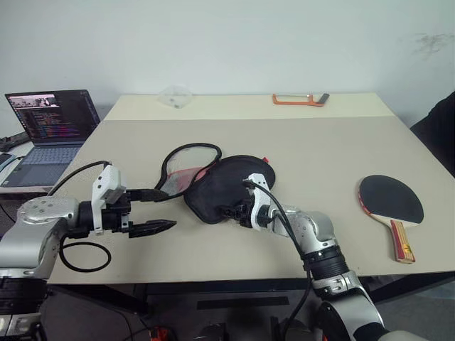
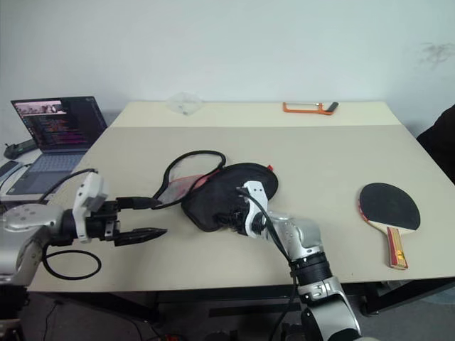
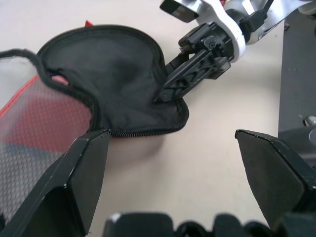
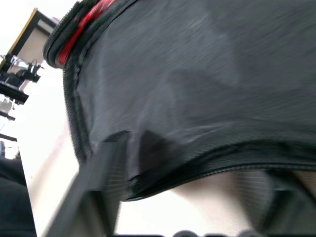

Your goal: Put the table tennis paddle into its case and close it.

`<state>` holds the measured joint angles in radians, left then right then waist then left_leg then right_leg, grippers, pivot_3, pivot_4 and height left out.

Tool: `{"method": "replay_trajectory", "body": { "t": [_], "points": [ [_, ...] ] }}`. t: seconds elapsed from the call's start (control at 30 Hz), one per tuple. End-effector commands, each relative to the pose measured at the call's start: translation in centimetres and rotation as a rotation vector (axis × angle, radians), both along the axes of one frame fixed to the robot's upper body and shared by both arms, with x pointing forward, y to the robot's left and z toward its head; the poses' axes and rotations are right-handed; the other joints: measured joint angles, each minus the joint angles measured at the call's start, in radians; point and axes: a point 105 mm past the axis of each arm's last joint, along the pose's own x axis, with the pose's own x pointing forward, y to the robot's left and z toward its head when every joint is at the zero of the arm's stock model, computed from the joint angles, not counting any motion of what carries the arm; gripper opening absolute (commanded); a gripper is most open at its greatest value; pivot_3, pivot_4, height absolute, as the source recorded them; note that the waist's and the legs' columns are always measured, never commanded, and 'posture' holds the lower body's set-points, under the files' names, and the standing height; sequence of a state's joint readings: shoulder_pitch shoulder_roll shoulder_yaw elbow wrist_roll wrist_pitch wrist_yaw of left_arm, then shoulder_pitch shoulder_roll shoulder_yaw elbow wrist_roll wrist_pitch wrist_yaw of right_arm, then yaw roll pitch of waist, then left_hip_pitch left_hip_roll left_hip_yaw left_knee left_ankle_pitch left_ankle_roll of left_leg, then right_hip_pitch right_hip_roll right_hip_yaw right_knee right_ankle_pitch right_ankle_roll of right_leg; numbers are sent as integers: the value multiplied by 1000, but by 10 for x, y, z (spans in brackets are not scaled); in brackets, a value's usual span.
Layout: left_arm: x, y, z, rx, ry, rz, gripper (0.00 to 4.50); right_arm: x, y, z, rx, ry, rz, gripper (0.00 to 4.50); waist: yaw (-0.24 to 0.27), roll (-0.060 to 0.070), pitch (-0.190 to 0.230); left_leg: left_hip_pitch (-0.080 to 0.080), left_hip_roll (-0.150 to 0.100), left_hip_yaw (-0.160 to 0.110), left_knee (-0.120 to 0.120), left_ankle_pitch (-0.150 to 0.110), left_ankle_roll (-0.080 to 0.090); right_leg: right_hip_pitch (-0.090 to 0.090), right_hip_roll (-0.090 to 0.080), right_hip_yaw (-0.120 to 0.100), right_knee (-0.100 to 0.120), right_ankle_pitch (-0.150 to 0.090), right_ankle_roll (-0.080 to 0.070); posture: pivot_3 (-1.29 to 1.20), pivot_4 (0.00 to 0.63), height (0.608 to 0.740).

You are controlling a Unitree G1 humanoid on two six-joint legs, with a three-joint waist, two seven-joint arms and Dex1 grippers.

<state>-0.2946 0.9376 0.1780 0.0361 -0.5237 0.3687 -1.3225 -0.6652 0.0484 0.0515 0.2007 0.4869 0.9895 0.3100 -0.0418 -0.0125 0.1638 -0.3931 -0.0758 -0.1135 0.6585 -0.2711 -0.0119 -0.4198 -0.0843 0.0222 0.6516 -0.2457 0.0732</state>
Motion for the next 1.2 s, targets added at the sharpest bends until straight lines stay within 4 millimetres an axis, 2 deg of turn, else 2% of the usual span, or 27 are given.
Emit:
{"method": "replay_trajectory", "body": {
  "t": [0.03, 0.2, 0.23, 0.4, 0.7, 0.97, 1.2],
  "points": [
    [0, -14, 13, 4, -53, -41, 4435, 6, -10, 21, 35, -28, -2, 1859, 0, 0, 0, 0, 0, 0, 0, 0, 0, 0, 0, 0, 0, 0, 0, 0, 150, 740],
    [4, -35, 19, -10, -72, -77, 4435, 7, -40, 25, -28, -38, 21, 91, 1, 0, 0, 0, 0, 0, 0, 0, 0, 0, 0, 0, 0, 0, 0, 0, 150, 740],
    [4, -39, 20, -13, -75, -84, 4435, 7, -47, 23, -52, -39, 22, 15, 1, 0, 0, -1, 0, 1, 0, 0, 0, 0, 0, 0, 0, 0, 0, 0, 150, 740],
    [6, -55, 27, -31, -90, -120, 4435, 12, -81, 15, -143, -31, 15, 15, 0, 0, 0, -3, 0, 3, 2, 0, 0, 1, 0, 1, 4, 0, 0, 0, 150, 740],
    [8, -69, 31, -45, -99, -166, 4435, 29, -134, 25, -274, -70, -15, 15, -3, -1, 0, -3, 0, 6, 3, 0, 0, 0, 0, 3, 7, 0, 0, 0, 150, 740],
    [8, -70, 32, -38, -97, -176, 4435, 46, -167, 35, -409, -134, -4, 15, -5, -1, 0, -3, 0, 6, 3, 0, 1, 0, 0, 3, 7, 0, 0, 0, 150, 740],
    [8, -69, 32, -29, -98, -176, 4435, 58, -187, 40, -489, -171, -4, 15, -5, -1, 0, -3, 0, 6, 3, 0, 0, 0, 0, 3, 7, 0, 0, 0, 150, 740]
  ]
}}
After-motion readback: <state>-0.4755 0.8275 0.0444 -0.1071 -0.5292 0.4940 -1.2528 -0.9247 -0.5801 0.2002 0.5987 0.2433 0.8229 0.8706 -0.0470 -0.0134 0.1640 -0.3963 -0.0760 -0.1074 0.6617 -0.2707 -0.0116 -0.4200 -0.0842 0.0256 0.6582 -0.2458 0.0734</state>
